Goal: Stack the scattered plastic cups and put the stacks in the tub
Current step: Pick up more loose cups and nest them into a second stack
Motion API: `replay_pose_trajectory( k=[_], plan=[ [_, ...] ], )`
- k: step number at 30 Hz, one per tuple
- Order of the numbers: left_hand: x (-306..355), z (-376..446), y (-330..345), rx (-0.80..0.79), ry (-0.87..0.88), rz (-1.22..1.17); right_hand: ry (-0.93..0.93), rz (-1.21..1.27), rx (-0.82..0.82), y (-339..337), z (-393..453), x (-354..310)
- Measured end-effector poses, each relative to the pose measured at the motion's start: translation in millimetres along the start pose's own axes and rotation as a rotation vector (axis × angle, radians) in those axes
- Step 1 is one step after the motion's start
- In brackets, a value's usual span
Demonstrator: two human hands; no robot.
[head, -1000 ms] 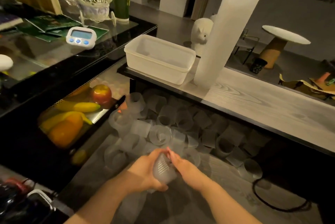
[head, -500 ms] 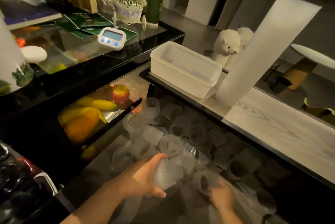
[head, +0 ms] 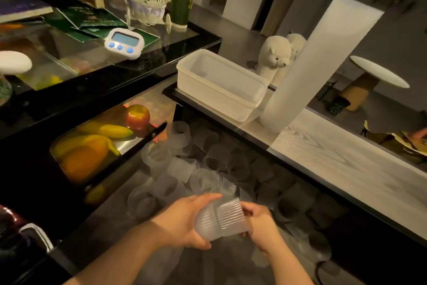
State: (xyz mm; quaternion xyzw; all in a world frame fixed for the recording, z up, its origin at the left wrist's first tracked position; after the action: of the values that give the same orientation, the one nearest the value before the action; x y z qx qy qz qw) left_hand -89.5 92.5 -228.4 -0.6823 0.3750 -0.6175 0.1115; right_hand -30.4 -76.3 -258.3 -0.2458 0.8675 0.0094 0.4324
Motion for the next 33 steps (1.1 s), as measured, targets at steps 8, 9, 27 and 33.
replay_pose_trajectory(
  k=[8,9,27,33],
  plan=[
    [1,-1,4,-0.06,0.013,-0.082,-0.004,-0.03,-0.069,5,-2,-5],
    [1,-1,3,-0.057,0.009,-0.086,-0.011,-0.082,-0.066,6,-3,-10],
    [-3,38,-7,0.019,0.028,-0.104,-0.102,-0.798,0.195,-35,53,-22],
    [-10,33,-19,0.076,-0.014,-0.071,-0.039,-0.943,0.178,-26,82,-8]
  ],
)
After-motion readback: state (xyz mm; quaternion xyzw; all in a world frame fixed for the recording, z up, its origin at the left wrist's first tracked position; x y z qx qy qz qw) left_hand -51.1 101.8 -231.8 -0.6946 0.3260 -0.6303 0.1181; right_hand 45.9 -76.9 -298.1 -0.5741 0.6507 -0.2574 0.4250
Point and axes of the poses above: each hand's wrist, its own z-axis towards the middle knuckle, its own y-axis out of the palm, x = y × z, the point moved 10 cm from there along z, towards the middle knuckle, and after that the axes turned 7 degrees about -x, right-handed, at the moved point
